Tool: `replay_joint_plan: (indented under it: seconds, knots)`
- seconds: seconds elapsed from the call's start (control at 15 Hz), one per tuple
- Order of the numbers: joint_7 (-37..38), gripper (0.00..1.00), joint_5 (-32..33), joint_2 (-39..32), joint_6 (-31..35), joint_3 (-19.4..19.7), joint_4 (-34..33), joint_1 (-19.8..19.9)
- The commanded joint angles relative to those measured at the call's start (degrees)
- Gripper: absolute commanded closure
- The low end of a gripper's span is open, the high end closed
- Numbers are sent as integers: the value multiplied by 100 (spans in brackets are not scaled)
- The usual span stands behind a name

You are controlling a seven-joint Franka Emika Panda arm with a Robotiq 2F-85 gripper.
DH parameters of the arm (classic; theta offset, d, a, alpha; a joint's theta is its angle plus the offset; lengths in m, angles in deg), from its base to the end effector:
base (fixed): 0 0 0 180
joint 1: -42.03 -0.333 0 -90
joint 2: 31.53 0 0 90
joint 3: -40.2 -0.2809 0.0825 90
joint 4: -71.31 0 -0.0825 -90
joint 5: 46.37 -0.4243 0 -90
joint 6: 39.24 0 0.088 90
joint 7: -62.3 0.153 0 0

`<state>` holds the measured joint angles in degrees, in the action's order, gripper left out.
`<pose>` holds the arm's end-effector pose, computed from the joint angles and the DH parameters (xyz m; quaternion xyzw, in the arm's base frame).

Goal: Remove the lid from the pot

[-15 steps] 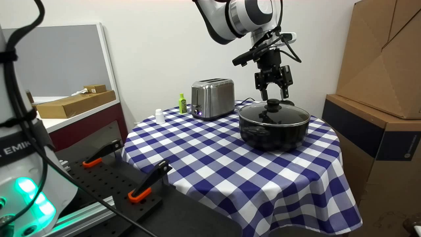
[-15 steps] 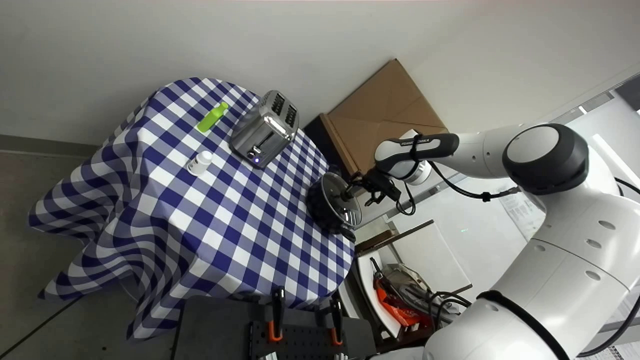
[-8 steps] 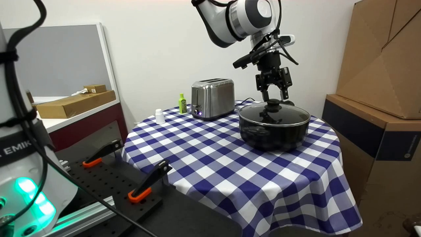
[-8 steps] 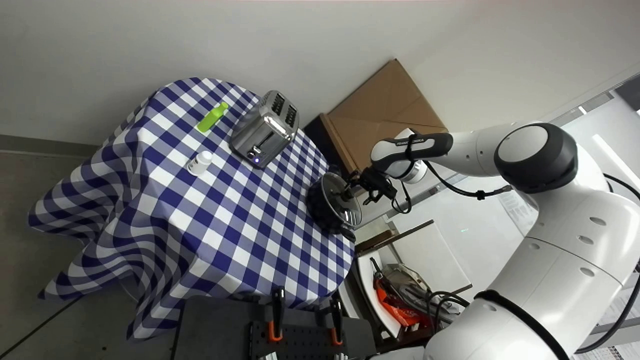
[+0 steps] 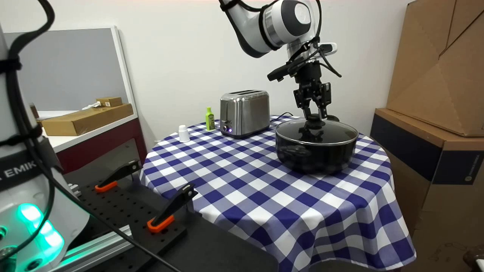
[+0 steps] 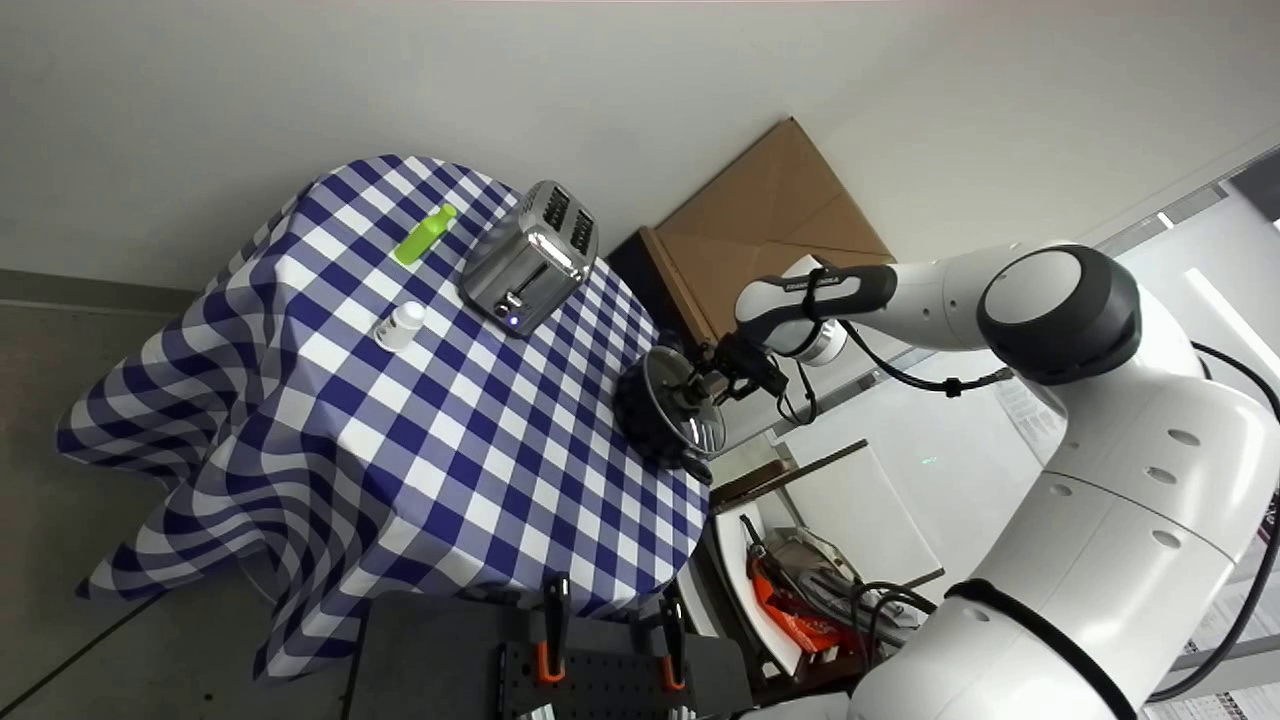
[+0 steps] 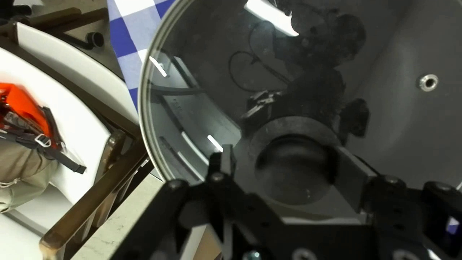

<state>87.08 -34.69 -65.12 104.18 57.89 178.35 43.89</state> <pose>0.6180 -0.2290 0.1157 0.9505 -0.2724 0.0386 0.1448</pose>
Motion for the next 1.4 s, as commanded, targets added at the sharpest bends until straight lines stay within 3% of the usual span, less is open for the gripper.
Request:
replay_joint_plan:
  seconds: [0.0, 0.13, 0.6, 1.0, 1.33]
  knots:
    - [92, 66, 122, -131, 70, 103, -96, -88]
    - [81, 75, 116, -114, 105, 113, -52, -89]
    - [-37, 75, 142, 245, 300, 80, 303, -124]
    - [-124, 75, 900, 1102, 138, 192, 995, -503]
    - [-420, 75, 1187, 1880, -2, -264, 1665, -613]
